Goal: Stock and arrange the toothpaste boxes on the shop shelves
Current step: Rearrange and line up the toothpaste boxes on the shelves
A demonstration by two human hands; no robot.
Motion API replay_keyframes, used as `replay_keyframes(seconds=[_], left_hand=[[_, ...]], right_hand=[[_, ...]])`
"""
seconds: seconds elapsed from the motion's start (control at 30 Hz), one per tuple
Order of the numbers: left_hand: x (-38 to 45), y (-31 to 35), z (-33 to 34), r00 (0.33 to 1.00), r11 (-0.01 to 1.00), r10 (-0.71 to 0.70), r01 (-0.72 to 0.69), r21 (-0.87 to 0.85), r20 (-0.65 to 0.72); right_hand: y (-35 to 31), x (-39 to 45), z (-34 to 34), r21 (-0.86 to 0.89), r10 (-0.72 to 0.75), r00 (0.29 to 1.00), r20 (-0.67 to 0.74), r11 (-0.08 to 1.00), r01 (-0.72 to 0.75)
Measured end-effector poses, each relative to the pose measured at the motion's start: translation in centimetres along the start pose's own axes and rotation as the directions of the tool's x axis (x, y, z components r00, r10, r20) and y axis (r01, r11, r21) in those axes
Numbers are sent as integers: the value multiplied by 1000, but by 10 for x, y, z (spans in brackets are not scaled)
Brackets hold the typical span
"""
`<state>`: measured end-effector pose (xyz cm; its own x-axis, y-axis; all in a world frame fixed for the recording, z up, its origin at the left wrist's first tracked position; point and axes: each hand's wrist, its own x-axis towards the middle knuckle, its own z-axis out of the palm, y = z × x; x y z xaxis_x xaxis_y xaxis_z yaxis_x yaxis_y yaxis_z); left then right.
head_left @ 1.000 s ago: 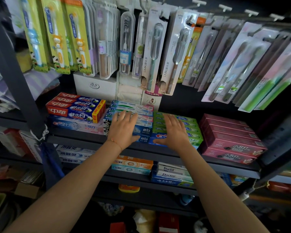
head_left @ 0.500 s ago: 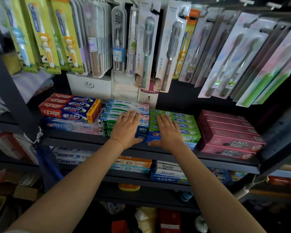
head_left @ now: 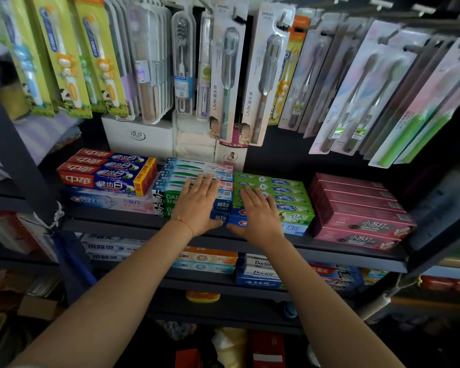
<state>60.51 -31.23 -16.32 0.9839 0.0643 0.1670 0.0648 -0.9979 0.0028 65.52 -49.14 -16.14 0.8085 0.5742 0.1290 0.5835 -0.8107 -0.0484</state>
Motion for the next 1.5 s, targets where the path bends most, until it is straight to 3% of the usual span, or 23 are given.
replay_keyframes(seconds=[0.2, 0.47, 0.53, 0.6, 0.67, 0.7, 0.77, 0.8, 0.87, 0.93, 1.03, 1.1, 1.3, 1.5], left_hand=[[1, -1, 1, 1000, 1000, 10, -10, -10, -3], [0, 0, -2, 1000, 1000, 14, -14, 10, 9], [-1, 0, -5, 1000, 1000, 17, -17, -3, 14], [-6, 4, -7, 998, 999, 36, -37, -16, -53], [-17, 19, -7, 966, 993, 71, -92, -73, -250], [-24, 30, -4, 925, 985, 78, -130, -116, -371], [-36, 55, 7, 877, 960, 27, -156, -232, -480], [-40, 66, 11, 904, 945, -24, -120, -306, -428], [-44, 79, 20, 956, 886, -200, 82, -457, -216], [-44, 79, 30, 939, 771, -338, 243, -589, -55], [-45, 78, 35, 909, 641, -416, 322, -696, 38], [-43, 82, 33, 911, 610, -404, 333, -719, 79], [-38, 92, 32, 912, 597, -395, 347, -723, 112], [-38, 101, 31, 907, 582, -408, 349, -735, 108]], right_hand=[[2, 1, -1, 94, 12, 1000, -29, 995, -9], [6, -1, 0, 72, -35, 999, -40, 997, 38], [10, -9, 3, 113, -49, 988, -147, 991, 66], [13, -20, 7, 195, -9, 926, -379, 977, 89], [15, -35, 15, 259, 85, 821, -564, 963, 78], [16, -42, 20, 317, 150, 796, -586, 947, 56], [18, -56, 25, 529, 349, 795, -497, 847, -41], [20, -63, 27, 641, 470, 783, -409, 758, -120], [32, -73, 31, 779, 648, 728, -224, 568, -267], [45, -80, 29, 832, 713, 694, -100, 443, -334], [59, -83, 25, 871, 720, 694, 20, 328, -365], [64, -81, 24, 862, 716, 693, 81, 298, -409], [67, -78, 26, 826, 670, 733, 122, 340, -449], [72, -84, 21, 805, 646, 760, 71, 412, -426]])
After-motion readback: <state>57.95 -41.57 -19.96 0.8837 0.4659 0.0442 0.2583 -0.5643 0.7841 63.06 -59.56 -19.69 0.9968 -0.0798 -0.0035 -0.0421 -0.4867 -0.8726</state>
